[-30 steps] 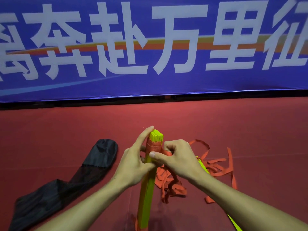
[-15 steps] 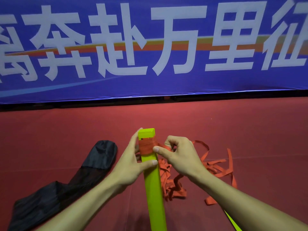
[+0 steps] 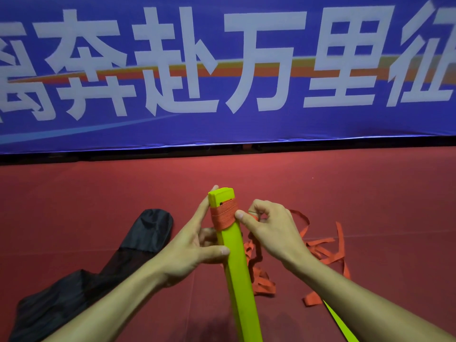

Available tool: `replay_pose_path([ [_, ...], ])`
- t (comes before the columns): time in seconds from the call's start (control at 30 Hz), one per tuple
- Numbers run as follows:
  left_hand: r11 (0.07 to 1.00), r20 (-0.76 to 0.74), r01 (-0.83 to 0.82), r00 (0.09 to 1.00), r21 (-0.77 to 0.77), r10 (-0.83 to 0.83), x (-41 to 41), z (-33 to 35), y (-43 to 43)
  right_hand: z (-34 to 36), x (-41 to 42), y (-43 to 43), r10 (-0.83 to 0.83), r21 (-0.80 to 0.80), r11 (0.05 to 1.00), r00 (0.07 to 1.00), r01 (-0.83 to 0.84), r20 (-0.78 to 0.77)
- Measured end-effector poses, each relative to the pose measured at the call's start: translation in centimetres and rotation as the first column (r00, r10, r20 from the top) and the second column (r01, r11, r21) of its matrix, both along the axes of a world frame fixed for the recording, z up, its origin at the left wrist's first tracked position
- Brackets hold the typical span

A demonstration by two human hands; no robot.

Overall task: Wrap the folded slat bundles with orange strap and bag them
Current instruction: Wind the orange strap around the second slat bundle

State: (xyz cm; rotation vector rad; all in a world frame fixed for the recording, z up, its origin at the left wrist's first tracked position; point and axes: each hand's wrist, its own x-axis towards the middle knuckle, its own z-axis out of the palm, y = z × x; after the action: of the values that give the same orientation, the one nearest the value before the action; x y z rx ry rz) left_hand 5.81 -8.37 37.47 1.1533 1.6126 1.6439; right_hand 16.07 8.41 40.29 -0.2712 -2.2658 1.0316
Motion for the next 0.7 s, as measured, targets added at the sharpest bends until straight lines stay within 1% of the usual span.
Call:
replay_pose_path([
  [0.07,1.0,0.0,-0.002,1.0,0.015,0.002,0.2,0.0,0.2,0.2,-0.1,-0.1,0.0,-0.013,1.0,1.0,0.0,-0.002],
  [0.13,0.999,0.046,0.004,0.999,0.032,-0.005,0.5,0.1,0.4,0.3,-0.1,-0.2,-0.008,-0.019,1.0,1.0,0.007,-0.011],
  [0.23,1.0,0.055,0.021,0.998,0.011,-0.022,0.7,0.2,0.3,0.3,0.0,-0.3,0.004,-0.041,0.999,1.0,-0.004,-0.002],
  [0.3,0.999,0.042,0.033,0.999,-0.002,-0.033,0.7,0.2,0.1,0.1,0.0,-0.2,0.033,-0.092,0.995,0.999,-0.03,0.03],
  [0.37,1.0,0.045,0.018,0.999,-0.005,-0.018,0.6,0.1,0.1,0.0,0.0,-0.1,0.119,-0.193,0.975,0.992,-0.108,0.045],
  [0.43,1.0,0.047,0.008,0.999,-0.002,-0.007,0.5,0.0,0.0,0.0,0.0,0.3,0.284,-0.362,0.897,0.958,-0.255,0.03],
  [0.5,1.0,0.042,-0.005,0.999,-0.003,0.005,0.4,-0.1,-0.1,0.2,0.3,0.7,0.42,-0.469,0.811,0.906,-0.35,0.049],
  [0.6,1.0,0.036,-0.023,0.999,-0.005,0.023,0.0,0.0,-0.4,0.0,0.3,1.2,0.514,-0.562,0.732,0.854,-0.385,0.084],
  [0.7,0.999,0.032,-0.023,0.999,-0.035,0.024,-0.2,-0.2,-0.6,0.0,0.3,1.3,0.582,-0.702,0.589,0.812,-0.4,0.025],
])
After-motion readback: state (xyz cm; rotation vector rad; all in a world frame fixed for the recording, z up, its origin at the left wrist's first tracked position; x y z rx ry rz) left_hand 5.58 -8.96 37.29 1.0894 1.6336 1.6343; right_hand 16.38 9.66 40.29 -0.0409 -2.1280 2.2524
